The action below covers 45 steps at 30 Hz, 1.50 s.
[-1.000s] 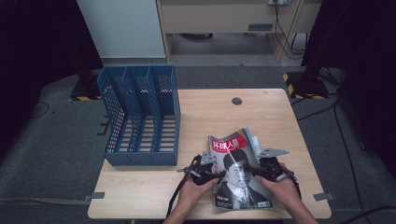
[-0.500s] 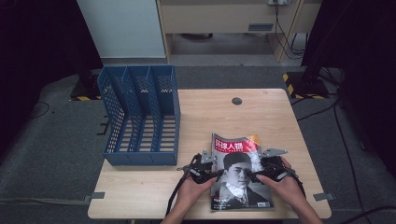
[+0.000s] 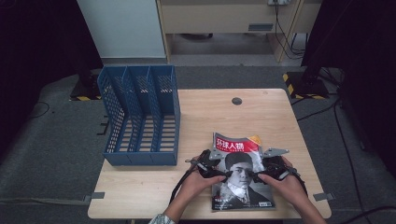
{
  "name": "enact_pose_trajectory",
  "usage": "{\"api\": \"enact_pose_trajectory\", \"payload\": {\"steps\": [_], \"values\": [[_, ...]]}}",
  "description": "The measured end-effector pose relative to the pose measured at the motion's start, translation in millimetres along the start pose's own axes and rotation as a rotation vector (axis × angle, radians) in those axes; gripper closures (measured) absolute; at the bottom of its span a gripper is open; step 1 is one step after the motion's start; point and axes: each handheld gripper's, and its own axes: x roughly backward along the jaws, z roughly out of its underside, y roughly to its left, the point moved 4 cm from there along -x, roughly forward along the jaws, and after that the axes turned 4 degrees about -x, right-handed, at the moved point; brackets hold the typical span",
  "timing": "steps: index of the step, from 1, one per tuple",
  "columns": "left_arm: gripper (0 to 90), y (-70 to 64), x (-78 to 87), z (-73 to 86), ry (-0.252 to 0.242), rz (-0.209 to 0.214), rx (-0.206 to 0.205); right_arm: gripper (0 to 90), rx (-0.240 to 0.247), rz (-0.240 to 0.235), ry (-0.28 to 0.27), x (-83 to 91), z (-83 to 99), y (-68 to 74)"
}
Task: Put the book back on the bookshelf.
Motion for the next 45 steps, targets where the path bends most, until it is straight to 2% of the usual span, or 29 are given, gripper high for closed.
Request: {"api": "enact_pose_trajectory", "payload": {"steps": [1, 2, 5, 6, 9, 10, 11, 12, 13, 15, 17, 19, 21, 22, 23, 24, 29, 34, 36, 39, 41, 44, 45], "values": [[19.1, -0.6, -0.8, -0.2, 0.003, 0.002, -0.011, 6.3, 0.000, 0.000, 0.000, 0.0, 0.0, 0.0], [15.4, -1.0, -1.3, -0.4, 0.007, 0.009, -0.019, 7.1, -0.001, 0.001, -0.004, 0.2, 0.1, 0.4], [16.6, -0.1, -1.7, -1.8, 0.015, 0.020, -0.013, 11.0, -0.003, 0.001, -0.010, 1.0, 0.1, 1.5], [16.6, 1.1, -1.3, -3.0, 0.018, 0.017, 0.001, 11.0, -0.003, 0.001, -0.010, 1.0, 0.1, 1.5], [24.2, 5.0, -0.2, -5.9, 0.032, 0.005, 0.021, 17.4, 0.001, -0.005, -0.027, 1.8, -0.4, 2.4], [26.4, 6.0, 0.2, -6.9, 0.033, 0.002, 0.030, 18.5, 0.003, -0.005, -0.027, 1.9, -0.7, 2.5], [32.4, 9.2, 1.4, -11.2, 0.021, -0.001, 0.044, 24.0, 0.000, -0.003, -0.022, 3.2, -1.4, 1.5], [34.7, 9.2, 1.4, -11.2, 0.021, -0.001, 0.044, 24.0, 0.000, -0.003, -0.022, 3.2, -1.4, 1.5], [37.4, 11.6, 2.1, -14.2, 0.013, -0.004, 0.047, 30.5, -0.012, 0.006, -0.031, 4.8, -1.7, -0.7], [39.6, 15.2, 2.9, -21.4, 0.017, -0.004, 0.057, 33.0, -0.013, 0.005, -0.035, 5.8, -1.8, -2.0], [42.3, 19.4, 5.4, -29.9, 0.043, -0.018, 0.029, 35.8, -0.015, 0.003, -0.039, 6.4, -1.7, -3.5], [47.0, 24.7, 9.8, -44.4, 0.060, -0.015, 0.031, 39.5, -0.007, 0.001, -0.046, 6.8, -2.2, -4.5], [47.5, 26.0, 10.7, -49.0, 0.058, -0.014, 0.038, 39.8, -0.004, 0.000, -0.048, 6.6, -2.3, -4.4], [49.0, 27.8, 11.0, -52.8, 0.070, -0.012, 0.034, 40.5, -0.003, 0.000, -0.048, 6.4, -2.4, -3.7], [49.3, 32.0, 11.0, -58.8, 0.097, -0.029, 0.023, 40.8, 0.003, 0.003, -0.053, 6.0, -2.3, -3.6], [49.3, 32.0, 11.0, -58.8, 0.097, -0.029, 0.023, 40.8, 0.003, 0.003, -0.053, 6.0, -2.3, -3.6], [45.9, 37.3, 8.4, -72.0, 0.094, -0.013, 0.056, 42.4, 0.017, 0.004, -0.067, 5.2, -2.7, -0.9], [44.9, 39.6, 3.1, -73.6, 0.103, -0.005, 0.064, 44.7, 0.000, -0.017, -0.076, 4.3, -2.4, -1.8], [44.1, 41.0, -0.2, -72.7, 0.112, 0.005, 0.067, 45.5, -0.023, -0.033, -0.082, 3.8, -2.1, -1.9], [44.1, 41.3, -4.2, -71.3, 0.113, 0.032, 0.076, 47.7, -0.022, -0.056, -0.085, 3.1, -2.0, -0.8], [44.3, 41.5, -6.3, -70.3, 0.118, 0.032, 0.073, 47.7, -0.016, -0.059, -0.086, 2.9, -1.9, 0.0], [48.7, 43.0, -6.0, -69.2, 0.121, 0.037, 0.082, 48.7, -0.008, -0.055, -0.089, 3.2, -1.9, 0.3], [58.9, 42.9, -5.5, -68.8, 0.121, 0.037, 0.085, 48.7, -0.006, -0.056, -0.089, 3.2, -1.9, 0.4]]}}
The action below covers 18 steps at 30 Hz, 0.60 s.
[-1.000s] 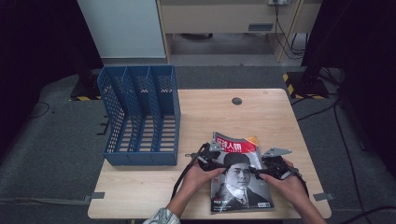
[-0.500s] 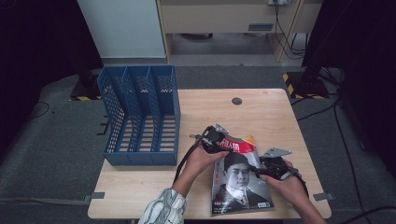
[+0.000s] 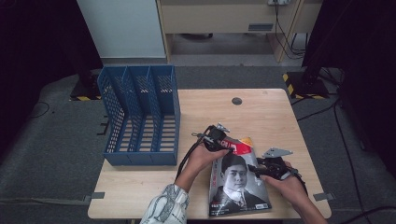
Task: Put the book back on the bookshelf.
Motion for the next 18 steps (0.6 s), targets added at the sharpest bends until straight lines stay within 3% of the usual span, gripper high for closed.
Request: {"api": "enact_pose_trajectory", "payload": {"steps": [1, 2, 7, 11, 12, 14, 16, 18], "values": [[58.9, 0.0, 0.5, 0.4, 0.001, -0.005, 0.003, 48.7, 0.000, 0.000, 0.000, 0.0, 0.0, 0.0], [67.4, -0.1, 1.0, 0.9, 0.004, -0.008, 0.011, 48.7, 0.003, 0.001, 0.000, 0.0, 0.0, 0.1], [79.8, 0.8, 7.5, 0.5, -0.009, -0.001, 0.069, 48.5, 0.022, 0.009, 0.007, 0.0, -0.5, 1.4], [80.7, -1.8, 10.8, -0.9, -0.022, -0.013, 0.076, 47.8, 0.020, 0.007, 0.008, -0.2, -1.0, 1.3], [81.2, -2.1, 12.0, -1.4, -0.026, -0.016, 0.080, 45.0, -0.002, -0.003, 0.014, 1.0, -2.0, -0.5], [81.7, -2.4, 15.0, -3.3, -0.052, 0.003, 0.092, 43.2, 0.001, 0.000, 0.015, 2.8, -3.1, -2.5], [82.7, -3.6, 17.9, -5.3, -0.065, 0.013, 0.101, 37.5, -0.032, -0.023, -0.014, 8.5, -7.0, -6.6], [83.5, -6.0, 20.7, -7.8, -0.073, 0.019, 0.097, 34.9, -0.047, 0.041, -0.018, 13.8, -5.7, -19.7]]}}
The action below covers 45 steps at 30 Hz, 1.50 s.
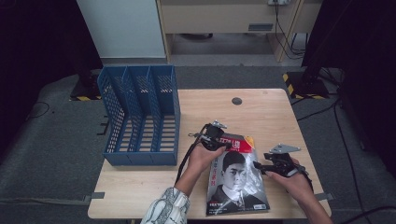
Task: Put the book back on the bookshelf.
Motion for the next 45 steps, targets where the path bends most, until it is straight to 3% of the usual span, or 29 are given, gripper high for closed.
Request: {"api": "enact_pose_trajectory", "payload": {"steps": [5, 8, 12, 16, 19, 28, 38, 45], "values": [[84.5, -7.4, 9.5, -9.2, -0.014, 0.003, -0.014, 31.4, -0.041, 0.060, 0.000, 0.6, 1.8, -14.8], [85.3, -10.6, 15.4, -14.9, -0.025, 0.000, -0.023, 28.6, -0.024, 0.123, -0.008, 1.6, 2.2, -23.9], [85.7, -13.1, 20.8, -19.5, -0.033, -0.001, -0.031, 28.3, -0.048, 0.146, 0.019, 1.0, 6.3, -31.5], [86.2, -18.3, 30.0, -26.3, -0.050, -0.003, -0.044, 25.7, -0.038, 0.169, 0.019, -3.8, 9.3, -34.7], [86.3, -20.8, 35.8, -30.2, -0.058, 0.004, -0.040, 22.2, -0.028, 0.172, -0.023, -8.2, 10.1, -32.3], [86.4, -26.1, 56.6, -47.1, -0.097, 0.010, -0.040, 21.2, -0.035, 0.171, -0.024, -9.5, 9.7, -31.1], [86.3, -29.2, 91.9, -73.6, -0.172, 0.030, -0.005, 21.1, -0.022, 0.171, -0.027, -10.2, 9.0, -31.7], [86.3, -26.8, 104.3, -80.6, -0.206, 0.034, 0.022, 21.1, -0.019, 0.167, -0.026, -10.7, 8.7, -31.4]]}}
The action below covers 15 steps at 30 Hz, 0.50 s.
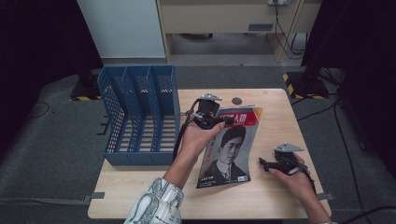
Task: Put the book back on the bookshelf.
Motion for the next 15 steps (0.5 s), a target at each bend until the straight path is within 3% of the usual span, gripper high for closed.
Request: {"api": "enact_pose_trajectory", "payload": {"steps": [15], "values": [[86.0, 7.1, 19.7, -8.0, -0.092, -0.009, 0.078, 21.1, -0.003, -0.003, 0.001, -0.6, -0.5, 0.8]]}}
